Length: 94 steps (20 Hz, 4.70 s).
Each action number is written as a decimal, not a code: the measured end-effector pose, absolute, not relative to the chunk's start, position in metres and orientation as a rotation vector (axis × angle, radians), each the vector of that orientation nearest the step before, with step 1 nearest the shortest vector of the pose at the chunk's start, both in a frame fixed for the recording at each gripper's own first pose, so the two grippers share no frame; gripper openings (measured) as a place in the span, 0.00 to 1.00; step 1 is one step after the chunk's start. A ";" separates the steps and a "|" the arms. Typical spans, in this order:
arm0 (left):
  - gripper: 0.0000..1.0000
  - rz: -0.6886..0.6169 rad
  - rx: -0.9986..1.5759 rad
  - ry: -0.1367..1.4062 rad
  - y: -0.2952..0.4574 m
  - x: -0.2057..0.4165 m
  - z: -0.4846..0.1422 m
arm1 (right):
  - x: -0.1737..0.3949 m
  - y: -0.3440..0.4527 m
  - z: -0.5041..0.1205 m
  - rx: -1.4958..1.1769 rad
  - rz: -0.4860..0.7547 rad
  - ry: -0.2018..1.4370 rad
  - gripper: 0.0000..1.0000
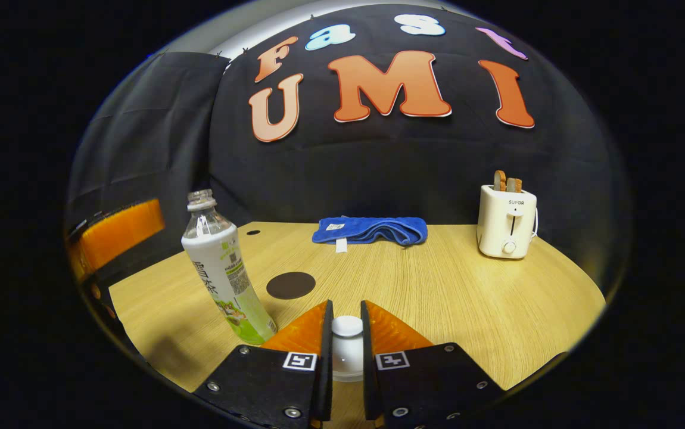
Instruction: Open the teacup lid with one hand, grasp the water bottle and pour water into the teacup with the other hand; after pouring, place the water bottle on the coaster and then close the teacup lid.
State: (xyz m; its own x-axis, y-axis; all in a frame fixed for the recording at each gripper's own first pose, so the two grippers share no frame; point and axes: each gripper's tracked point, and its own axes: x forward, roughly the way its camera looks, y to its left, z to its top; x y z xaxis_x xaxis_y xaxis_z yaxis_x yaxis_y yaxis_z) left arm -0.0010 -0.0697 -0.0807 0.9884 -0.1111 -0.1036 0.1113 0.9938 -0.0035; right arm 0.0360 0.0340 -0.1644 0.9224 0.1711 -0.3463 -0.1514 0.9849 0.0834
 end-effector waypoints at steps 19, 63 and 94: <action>0.92 -0.164 -0.044 0.299 -0.109 0.043 -0.177 | 0.011 0.009 -0.086 0.086 0.156 0.199 0.21; 0.66 -0.377 1.267 0.233 -0.128 0.052 -0.195 | -0.018 -0.080 -0.077 0.054 0.035 0.181 0.21; 0.64 -0.401 1.736 0.139 -0.130 0.063 -0.176 | -0.018 -0.067 -0.086 0.021 0.085 0.192 0.22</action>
State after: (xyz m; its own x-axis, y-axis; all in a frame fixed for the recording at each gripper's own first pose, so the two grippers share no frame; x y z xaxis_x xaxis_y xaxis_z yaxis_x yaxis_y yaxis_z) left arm 0.0630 -0.1303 -0.1760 0.9314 -0.1272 -0.3412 0.3114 -0.2075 0.9274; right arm -0.0181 -0.0675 -0.0856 0.9780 0.0868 -0.1898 -0.0827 0.9961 0.0292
